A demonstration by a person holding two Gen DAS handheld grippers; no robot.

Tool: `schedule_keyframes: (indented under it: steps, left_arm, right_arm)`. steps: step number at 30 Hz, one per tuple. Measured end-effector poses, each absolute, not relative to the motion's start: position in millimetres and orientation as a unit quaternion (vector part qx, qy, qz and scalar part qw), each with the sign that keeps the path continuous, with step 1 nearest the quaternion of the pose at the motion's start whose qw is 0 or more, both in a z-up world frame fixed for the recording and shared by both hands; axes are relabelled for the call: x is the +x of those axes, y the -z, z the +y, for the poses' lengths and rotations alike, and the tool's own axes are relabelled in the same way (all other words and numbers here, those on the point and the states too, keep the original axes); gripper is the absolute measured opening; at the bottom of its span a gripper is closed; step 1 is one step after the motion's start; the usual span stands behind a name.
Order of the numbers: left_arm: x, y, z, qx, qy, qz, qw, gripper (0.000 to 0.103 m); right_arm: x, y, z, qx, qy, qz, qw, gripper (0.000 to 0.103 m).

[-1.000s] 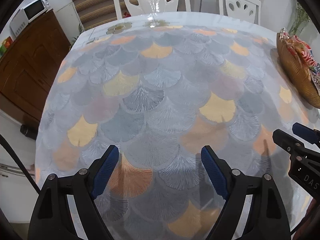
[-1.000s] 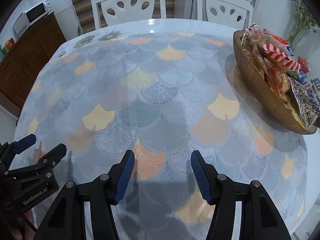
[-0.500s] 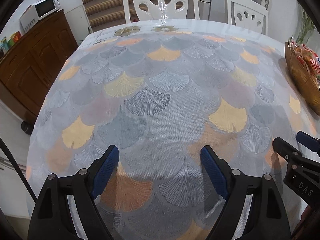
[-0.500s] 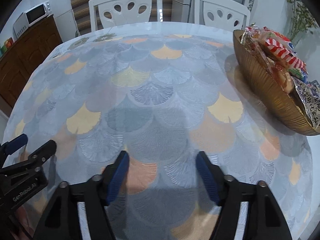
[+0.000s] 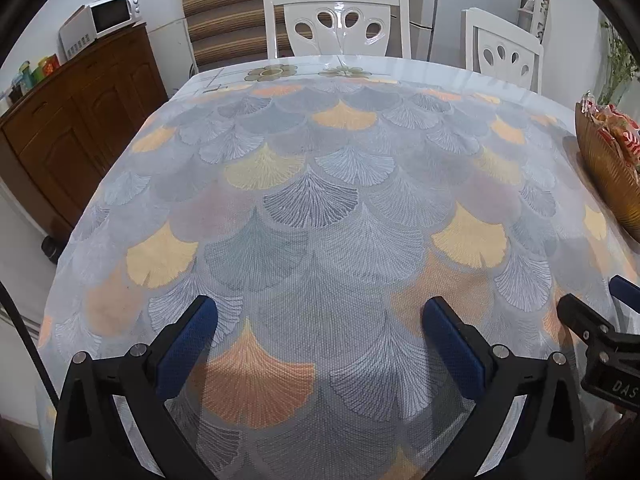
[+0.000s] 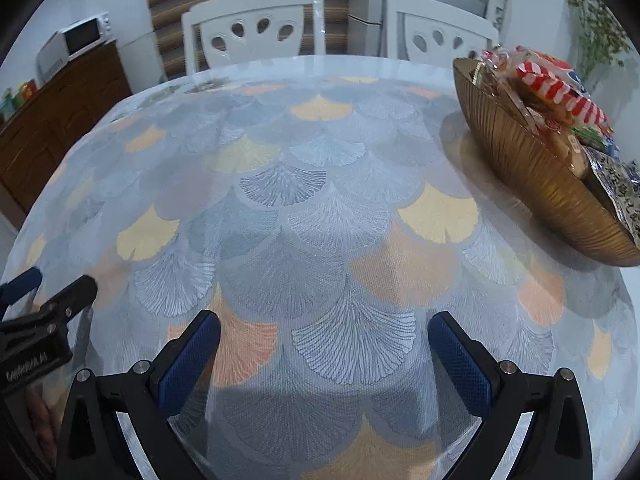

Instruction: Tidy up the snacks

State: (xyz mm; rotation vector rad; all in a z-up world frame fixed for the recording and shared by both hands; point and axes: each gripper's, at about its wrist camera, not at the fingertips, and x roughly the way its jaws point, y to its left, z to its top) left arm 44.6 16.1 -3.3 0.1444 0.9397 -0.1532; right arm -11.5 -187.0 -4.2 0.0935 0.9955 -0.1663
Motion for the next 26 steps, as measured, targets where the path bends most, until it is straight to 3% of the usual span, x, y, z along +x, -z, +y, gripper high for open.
schedule_keyframes:
  steps: [26]
  left_arm:
    - [47.7,4.2,19.8,0.059,0.083,0.451,0.887,0.103]
  right_arm:
    - [-19.5,6.0,-186.5,0.041,0.072,0.453,0.888,0.103]
